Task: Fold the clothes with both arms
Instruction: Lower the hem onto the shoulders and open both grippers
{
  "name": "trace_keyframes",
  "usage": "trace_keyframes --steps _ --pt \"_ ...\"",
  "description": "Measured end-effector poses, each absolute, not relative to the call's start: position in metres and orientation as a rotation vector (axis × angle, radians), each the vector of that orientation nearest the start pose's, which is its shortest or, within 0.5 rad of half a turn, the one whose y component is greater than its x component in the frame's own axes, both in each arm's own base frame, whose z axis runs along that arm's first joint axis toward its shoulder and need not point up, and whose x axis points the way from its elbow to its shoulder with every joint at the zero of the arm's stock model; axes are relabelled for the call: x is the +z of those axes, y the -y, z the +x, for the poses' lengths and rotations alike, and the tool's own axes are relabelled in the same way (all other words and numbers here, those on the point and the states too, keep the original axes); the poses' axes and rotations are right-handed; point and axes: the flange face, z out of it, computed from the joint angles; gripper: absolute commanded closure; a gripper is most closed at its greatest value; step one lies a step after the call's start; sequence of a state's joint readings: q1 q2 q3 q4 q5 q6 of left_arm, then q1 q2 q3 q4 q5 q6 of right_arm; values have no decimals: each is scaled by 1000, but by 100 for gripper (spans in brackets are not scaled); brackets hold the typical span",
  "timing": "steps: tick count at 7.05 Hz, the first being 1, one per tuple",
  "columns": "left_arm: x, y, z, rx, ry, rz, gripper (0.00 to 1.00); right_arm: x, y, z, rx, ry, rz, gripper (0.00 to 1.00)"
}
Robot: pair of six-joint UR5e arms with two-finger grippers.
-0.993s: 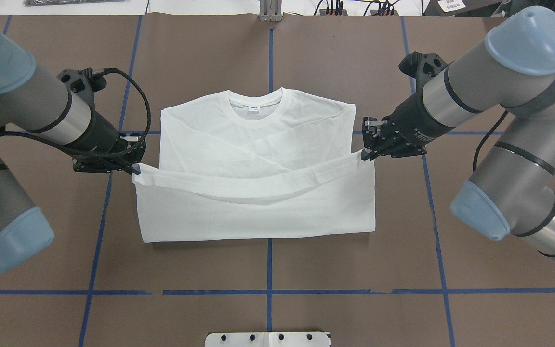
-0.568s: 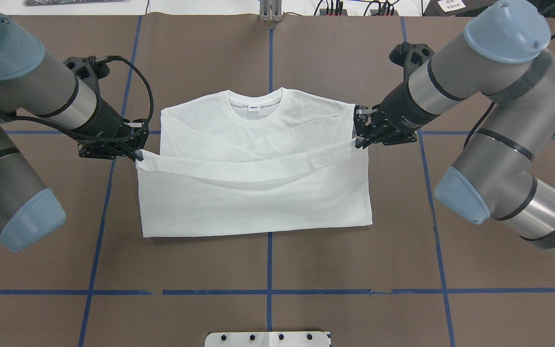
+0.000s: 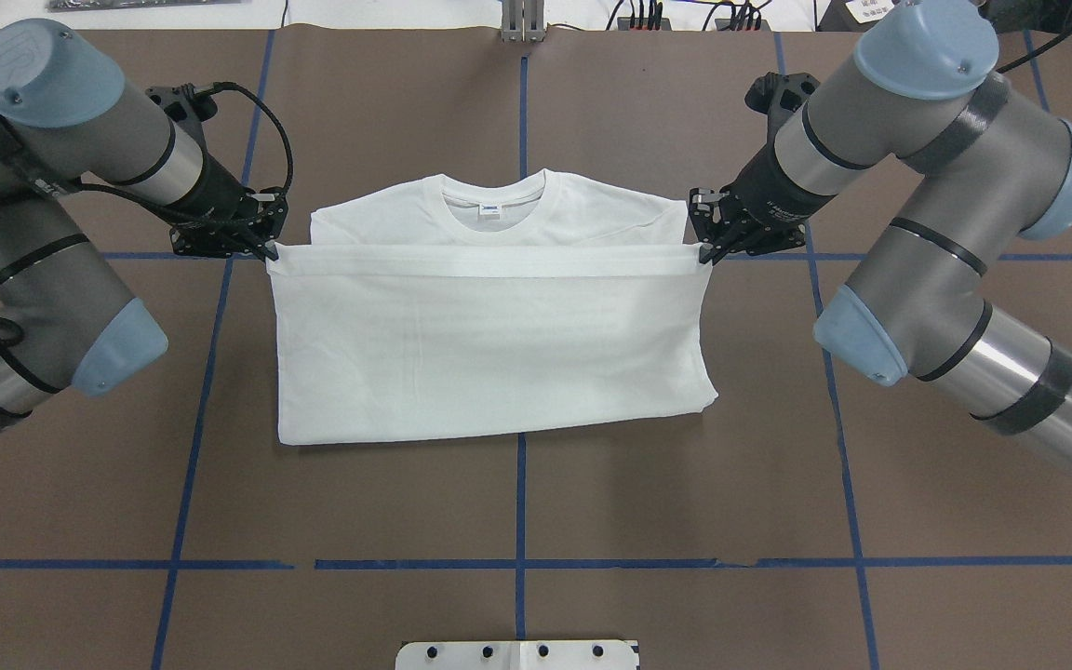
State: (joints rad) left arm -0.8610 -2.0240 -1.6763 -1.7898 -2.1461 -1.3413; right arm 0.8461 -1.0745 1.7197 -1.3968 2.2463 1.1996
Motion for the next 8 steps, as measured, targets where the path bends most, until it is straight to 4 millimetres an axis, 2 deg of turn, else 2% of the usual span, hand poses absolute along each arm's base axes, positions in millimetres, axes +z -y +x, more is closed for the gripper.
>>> trace_keyframes --steps 2,4,5,8 --pt "324 555 370 -364 -935 -70 100 284 544 -379 170 990 -77 100" --pt "310 568 375 -377 -937 -45 100 288 562 -379 194 976 -81 100" --pt "310 579 378 -391 -927 -28 100 290 571 -378 206 968 -83 100" --pt "328 609 392 -421 -904 1 100 297 597 -384 232 948 -92 100"
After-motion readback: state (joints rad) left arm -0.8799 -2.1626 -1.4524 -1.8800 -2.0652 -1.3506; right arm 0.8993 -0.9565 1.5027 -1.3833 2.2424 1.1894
